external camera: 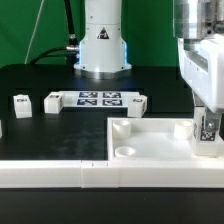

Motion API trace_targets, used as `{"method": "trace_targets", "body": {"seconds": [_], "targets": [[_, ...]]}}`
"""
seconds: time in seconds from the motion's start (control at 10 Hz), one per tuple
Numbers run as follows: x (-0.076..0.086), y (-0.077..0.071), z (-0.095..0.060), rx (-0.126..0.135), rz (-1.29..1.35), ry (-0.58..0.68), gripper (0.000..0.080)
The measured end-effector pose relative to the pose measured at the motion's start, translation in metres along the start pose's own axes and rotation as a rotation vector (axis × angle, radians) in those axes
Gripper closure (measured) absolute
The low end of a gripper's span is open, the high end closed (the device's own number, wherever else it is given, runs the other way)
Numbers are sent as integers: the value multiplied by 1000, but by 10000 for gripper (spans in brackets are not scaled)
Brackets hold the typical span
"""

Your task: Assemble one leg

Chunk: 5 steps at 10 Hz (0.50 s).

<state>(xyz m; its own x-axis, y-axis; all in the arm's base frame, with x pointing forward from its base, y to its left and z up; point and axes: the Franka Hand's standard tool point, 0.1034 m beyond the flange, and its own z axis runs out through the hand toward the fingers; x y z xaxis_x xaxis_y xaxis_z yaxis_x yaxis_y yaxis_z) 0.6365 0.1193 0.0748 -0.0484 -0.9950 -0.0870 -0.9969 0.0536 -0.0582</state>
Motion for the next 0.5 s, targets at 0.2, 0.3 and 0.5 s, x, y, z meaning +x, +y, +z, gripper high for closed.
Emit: {"method": "trace_targets", "body": {"seconds": [0.2, 0.3, 0.5], "targets": [[0, 0, 0, -5, -90, -1, 175], [0, 0, 0, -6, -197, 1, 175], [-1, 1, 0, -9, -478, 0, 152]]}}
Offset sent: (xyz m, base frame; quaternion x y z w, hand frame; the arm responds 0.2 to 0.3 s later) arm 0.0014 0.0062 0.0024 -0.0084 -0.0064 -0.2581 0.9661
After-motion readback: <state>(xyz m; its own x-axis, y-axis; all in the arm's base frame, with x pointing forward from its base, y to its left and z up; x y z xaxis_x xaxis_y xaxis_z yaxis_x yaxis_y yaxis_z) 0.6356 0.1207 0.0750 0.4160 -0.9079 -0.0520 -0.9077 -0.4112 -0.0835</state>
